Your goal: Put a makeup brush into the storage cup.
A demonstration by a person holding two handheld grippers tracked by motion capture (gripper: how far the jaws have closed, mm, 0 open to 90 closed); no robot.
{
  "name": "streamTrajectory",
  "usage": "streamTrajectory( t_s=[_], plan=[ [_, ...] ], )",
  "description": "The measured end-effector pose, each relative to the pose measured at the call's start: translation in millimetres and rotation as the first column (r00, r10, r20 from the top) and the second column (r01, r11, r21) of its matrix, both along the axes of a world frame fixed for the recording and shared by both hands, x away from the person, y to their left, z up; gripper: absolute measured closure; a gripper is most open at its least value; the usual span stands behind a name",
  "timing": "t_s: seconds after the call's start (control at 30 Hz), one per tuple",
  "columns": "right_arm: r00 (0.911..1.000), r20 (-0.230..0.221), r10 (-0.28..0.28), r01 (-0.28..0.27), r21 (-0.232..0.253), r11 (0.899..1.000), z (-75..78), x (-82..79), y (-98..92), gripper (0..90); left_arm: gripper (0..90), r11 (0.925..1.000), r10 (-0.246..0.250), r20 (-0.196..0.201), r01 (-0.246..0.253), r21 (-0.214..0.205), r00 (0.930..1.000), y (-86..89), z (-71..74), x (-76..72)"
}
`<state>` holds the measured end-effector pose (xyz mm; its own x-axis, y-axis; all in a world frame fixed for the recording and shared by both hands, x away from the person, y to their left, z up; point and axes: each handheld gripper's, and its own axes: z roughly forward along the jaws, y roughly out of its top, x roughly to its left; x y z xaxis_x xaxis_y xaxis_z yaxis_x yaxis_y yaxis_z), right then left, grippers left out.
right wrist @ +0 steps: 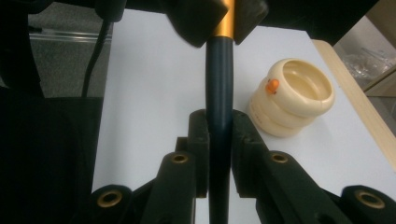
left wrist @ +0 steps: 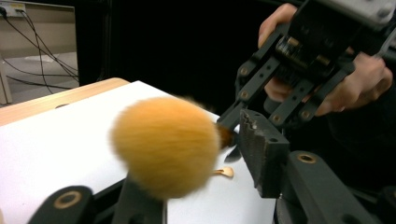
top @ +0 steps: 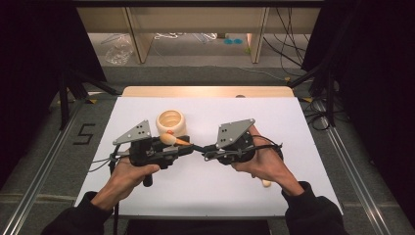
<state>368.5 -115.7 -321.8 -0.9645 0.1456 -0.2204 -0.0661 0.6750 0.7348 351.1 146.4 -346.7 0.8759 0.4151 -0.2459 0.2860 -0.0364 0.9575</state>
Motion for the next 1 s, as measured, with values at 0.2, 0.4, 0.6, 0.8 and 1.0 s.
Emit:
streamTrajectory(
  t_s=[0.2,0.4,0.6,0.8,1.0],
  plan=[
    [0.9999,-0.012,0.009,-0.009,0.013,1.0,-7.9,2.5,5.4,81.0,69.6,0.9999,-0.014,0.005,0.014,0.001,0.9999,-0.9,-0.4,-0.3],
    [0.9997,-0.02,0.014,-0.013,0.018,1.0,-10.0,1.1,8.5,80.9,75.7,0.9993,-0.034,0.003,0.034,-0.016,0.9994,-1.6,0.8,-1.5],
    [0.9996,-0.022,0.017,-0.016,0.036,0.999,-12.9,2.0,10.5,81.0,76.8,0.9994,-0.033,0.017,0.033,-0.01,0.9993,-1.2,1.6,-1.6],
    [0.9991,-0.04,0.013,-0.011,0.05,0.999,-15.9,3.3,11.3,79.8,77.1,0.9997,-0.019,0.029,0.019,0.012,0.9994,-1.5,2.6,-2.5],
    [0.9954,-0.075,-0.059,0.066,0.085,0.994,-12.0,5.8,1.1,58.6,77.2,0.9967,0.032,0.054,-0.036,0.073,0.998,4.1,1.3,3.0]
  ],
)
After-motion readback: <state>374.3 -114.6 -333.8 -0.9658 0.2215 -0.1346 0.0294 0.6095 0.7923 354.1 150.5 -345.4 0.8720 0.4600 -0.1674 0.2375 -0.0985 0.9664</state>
